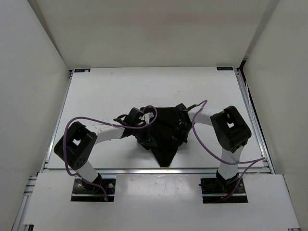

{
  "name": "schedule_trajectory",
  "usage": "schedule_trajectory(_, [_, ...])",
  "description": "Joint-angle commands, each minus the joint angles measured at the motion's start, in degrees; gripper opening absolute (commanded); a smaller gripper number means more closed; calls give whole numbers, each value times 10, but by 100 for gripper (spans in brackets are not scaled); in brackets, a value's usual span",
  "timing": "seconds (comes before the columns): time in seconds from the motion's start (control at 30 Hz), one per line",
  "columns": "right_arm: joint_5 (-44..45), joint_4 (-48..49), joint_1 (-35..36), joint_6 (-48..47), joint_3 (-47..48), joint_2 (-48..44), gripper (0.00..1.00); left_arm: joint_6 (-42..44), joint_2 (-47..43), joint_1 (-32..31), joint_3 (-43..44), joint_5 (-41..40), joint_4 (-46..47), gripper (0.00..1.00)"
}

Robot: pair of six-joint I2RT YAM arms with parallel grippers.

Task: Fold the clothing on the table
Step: Flatten the skirt out

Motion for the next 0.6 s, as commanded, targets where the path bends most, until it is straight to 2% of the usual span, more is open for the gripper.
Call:
schedule_trajectory(0.0, [52,26,15,44,-41,5,1,8,-17,7,5,11,3,0])
schedule_trajectory(0.13, [82,18,10,42,-43,-16,0,16,-13,11,5,6,-5,0])
schedule_trajectory(0.3, [128,-2,-26,31,-40,-138,0,21,-15,21,1,-4,-8,0])
schedule_trajectory(0.33, [136,-12,-51,21,-45,-162,0,25,-13,26,0,-1,-11,0])
schedule_trajectory(0.43, [146,-25,-85,3,-82,-210,0,36,-18,36,-1,-13,-25,0])
schedule_trajectory(0.57, [147,-25,-139,-20,-178,-270,0,42,-31,48,-11,-19,-34,0])
